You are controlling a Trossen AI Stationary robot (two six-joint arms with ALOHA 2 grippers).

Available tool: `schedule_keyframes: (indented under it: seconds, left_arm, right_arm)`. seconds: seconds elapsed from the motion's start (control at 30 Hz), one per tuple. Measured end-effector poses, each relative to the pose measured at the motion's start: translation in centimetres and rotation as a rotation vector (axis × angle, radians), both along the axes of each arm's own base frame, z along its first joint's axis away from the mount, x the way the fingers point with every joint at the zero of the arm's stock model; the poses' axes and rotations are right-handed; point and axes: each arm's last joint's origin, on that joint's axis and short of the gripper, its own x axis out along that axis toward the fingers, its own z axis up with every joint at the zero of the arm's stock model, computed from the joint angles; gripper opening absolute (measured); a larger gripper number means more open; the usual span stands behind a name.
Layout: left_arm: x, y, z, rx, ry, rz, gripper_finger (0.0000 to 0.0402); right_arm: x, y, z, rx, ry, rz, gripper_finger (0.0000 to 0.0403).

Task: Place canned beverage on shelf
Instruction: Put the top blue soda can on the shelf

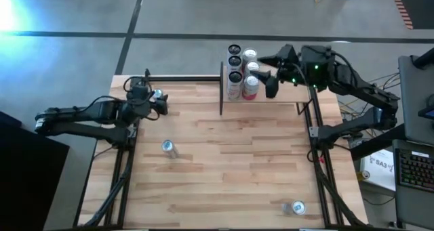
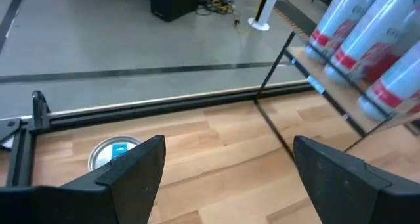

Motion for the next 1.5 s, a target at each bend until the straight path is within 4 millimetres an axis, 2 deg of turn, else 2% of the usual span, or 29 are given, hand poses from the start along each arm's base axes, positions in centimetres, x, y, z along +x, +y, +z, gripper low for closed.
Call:
schedule_keyframes:
  seconds: [0.1, 0.27, 0.5, 0.7, 0.9, 1.23, 1.5]
  left_arm:
    - [-0.1, 0.1, -0.6, 0.036, 0.047, 0.017, 0.0312]
    - [-0.5, 0.6, -1.5, 0.06, 0.077, 0.076, 0.0312]
    - [-1.4, 0.8, -5.7, 0.03, 0.086, 0.161, 0.0312]
    - [-1.6, 0.9, -8.2, 0.07, 0.084, 0.218, 0.0312]
    - [-1.6, 0.9, -10.9, 0.07, 0.055, 0.219, 0.0312]
    - [-2.4, 1.0, -14.7, 0.078, 0.087, 0.218, 0.0312]
    - [-2.2, 1.2, -16.2, 0.072, 0.004, 0.147, 0.0312]
  right_arm:
    - [-0.2, -0.8, 0.4, -0.028, -0.038, -0.04, 0.0278]
    - [-0.5, -2.3, 0.3, 0.019, -0.057, -0.119, 0.0277]
    - [0.0, -3.5, -0.2, 0.025, -0.039, -0.162, 0.0279]
    - [0.5, -4.2, -0.5, 0.039, -0.037, -0.156, 0.0277]
    - [0.1, -4.0, -0.6, 0.065, -0.03, -0.124, 0.0278]
    - [-2.2, -2.9, -0.4, 0.091, 0.006, -0.116, 0.0274]
    - [-3.2, -2.4, -0.2, 0.072, 0.005, -0.116, 0.0274]
